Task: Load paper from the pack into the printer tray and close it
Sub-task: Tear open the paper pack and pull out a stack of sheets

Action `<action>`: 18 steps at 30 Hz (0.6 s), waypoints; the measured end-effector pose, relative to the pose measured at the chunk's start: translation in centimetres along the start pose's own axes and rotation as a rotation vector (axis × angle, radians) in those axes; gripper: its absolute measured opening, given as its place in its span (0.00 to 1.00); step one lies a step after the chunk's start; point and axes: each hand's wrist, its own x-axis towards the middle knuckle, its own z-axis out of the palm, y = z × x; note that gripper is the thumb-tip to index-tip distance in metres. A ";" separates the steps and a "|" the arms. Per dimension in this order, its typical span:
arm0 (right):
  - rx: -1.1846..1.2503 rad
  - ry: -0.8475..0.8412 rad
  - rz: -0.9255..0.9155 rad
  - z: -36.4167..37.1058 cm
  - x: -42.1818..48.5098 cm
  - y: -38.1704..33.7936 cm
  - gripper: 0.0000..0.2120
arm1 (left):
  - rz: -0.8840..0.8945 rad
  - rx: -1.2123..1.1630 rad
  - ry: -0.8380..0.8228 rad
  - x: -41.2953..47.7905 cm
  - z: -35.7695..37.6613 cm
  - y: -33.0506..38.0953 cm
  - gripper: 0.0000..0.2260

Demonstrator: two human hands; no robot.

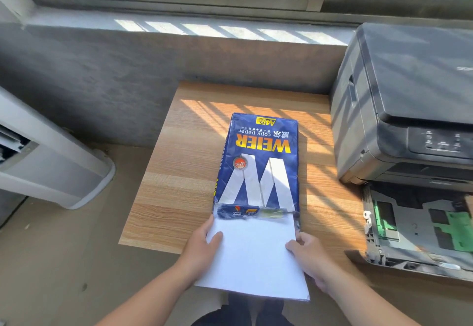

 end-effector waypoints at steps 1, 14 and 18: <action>0.018 0.014 -0.004 0.0 -0.8 0.1 0.08 | 0.017 -0.014 0.012 -0.6 0.1 -0.1 0.24; -0.008 -0.063 -0.347 -2.5 -7.3 2.6 0.07 | 0.140 -0.109 0.238 -11.9 3.4 -1.1 0.25; -0.019 -0.157 -0.435 -5.5 -9.3 3.7 0.09 | 0.212 -0.181 0.340 -16.9 6.7 -0.3 0.23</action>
